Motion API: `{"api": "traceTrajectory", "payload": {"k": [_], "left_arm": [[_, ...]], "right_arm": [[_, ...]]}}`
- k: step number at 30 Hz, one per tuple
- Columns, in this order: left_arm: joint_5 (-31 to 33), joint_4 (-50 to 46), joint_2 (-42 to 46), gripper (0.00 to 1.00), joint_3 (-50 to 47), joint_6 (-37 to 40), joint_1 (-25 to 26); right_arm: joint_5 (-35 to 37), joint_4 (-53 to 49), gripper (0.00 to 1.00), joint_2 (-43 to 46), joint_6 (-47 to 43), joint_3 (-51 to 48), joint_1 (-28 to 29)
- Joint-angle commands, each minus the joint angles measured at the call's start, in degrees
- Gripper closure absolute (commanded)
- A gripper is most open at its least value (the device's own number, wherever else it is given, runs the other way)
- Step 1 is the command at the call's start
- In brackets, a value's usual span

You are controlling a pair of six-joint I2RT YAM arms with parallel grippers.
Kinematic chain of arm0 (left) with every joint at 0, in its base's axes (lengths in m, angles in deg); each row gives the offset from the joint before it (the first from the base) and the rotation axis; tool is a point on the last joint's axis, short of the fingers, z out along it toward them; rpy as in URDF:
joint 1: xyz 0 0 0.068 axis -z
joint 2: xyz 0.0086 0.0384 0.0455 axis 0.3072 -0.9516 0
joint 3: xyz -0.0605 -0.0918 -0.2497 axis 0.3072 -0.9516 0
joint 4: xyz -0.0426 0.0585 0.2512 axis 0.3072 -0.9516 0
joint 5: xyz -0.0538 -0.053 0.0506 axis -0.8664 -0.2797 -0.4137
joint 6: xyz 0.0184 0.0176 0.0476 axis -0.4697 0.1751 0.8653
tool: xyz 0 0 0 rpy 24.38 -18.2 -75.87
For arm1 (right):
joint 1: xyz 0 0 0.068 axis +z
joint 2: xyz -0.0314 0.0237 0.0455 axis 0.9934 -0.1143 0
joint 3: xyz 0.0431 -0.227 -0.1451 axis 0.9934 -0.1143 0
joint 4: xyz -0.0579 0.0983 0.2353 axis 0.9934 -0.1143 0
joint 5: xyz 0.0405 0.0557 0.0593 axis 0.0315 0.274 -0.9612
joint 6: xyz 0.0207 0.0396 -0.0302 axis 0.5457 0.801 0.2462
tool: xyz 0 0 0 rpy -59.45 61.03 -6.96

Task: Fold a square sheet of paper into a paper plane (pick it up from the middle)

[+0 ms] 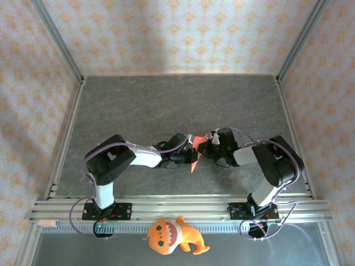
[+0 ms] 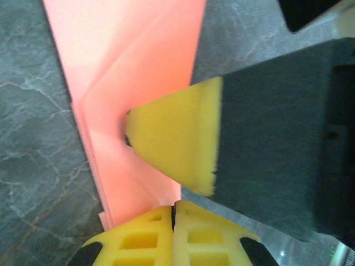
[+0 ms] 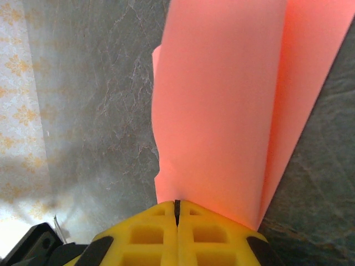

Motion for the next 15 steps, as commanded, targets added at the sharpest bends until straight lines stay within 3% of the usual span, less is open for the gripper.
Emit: {"api": "traceTrajectory", "payload": {"k": [1, 9, 15], "left_arm": [[2.32, -3.53, -2.18, 0.99, -1.21, -0.59, -0.15], [1.06, -4.78, -2.18, 1.0, -9.62, 2.03, 0.22], [1.53, -13.94, -0.62, 1.0, -9.99, 10.18, 0.24]], "right_arm": [[6.6, -7.98, 1.0, -2.55, -0.59, -1.13, 0.48], [7.3, -13.25, 1.0, 2.91, -2.26, 3.0, 0.42], [10.13, -15.7, 1.0, 8.21, -3.53, 4.65, 0.23]]}}
